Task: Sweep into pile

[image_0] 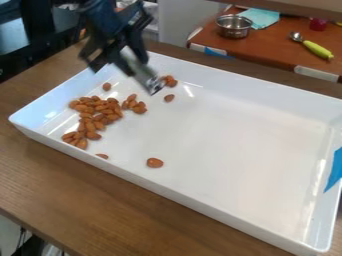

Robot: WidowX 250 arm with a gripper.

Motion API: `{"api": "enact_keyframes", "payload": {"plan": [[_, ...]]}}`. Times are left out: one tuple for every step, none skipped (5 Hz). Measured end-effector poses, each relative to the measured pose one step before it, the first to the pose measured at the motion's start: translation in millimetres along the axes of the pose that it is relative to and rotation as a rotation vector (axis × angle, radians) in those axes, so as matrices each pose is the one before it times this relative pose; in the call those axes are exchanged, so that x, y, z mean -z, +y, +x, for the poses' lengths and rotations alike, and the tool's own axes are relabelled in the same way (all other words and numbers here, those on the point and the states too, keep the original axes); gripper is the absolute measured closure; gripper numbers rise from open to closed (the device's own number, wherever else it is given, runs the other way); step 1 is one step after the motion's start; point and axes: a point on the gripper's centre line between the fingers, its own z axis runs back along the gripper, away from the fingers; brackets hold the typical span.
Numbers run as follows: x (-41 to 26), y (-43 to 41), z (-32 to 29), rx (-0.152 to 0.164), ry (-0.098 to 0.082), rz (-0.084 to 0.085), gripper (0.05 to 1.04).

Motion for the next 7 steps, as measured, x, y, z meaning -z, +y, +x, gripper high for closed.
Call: {"api": "enact_keyframes", "payload": {"plan": [[16.30,-22.86,-8.74,0.0470,0.0120,-0.0019,0.756],[18.21,-10.96,-15.89,0.0643,0.0187,0.0268,0.756],[17.04,-0.94,-13.91,0.0349,0.0081,0.0450,0.756],[9.79,-7.28,2.84,0.0034,-0.0186,0.0166,0.756],[7.28,-6.51,9.29,-0.0257,-0.0116,0.0136,0.756],[3.97,-5.82,6.70,-0.0280,-0.0062,0.0119,0.756],[1.96,-1.49,2.68,-0.0014,-0.0077,0.0023,0.756]]}}
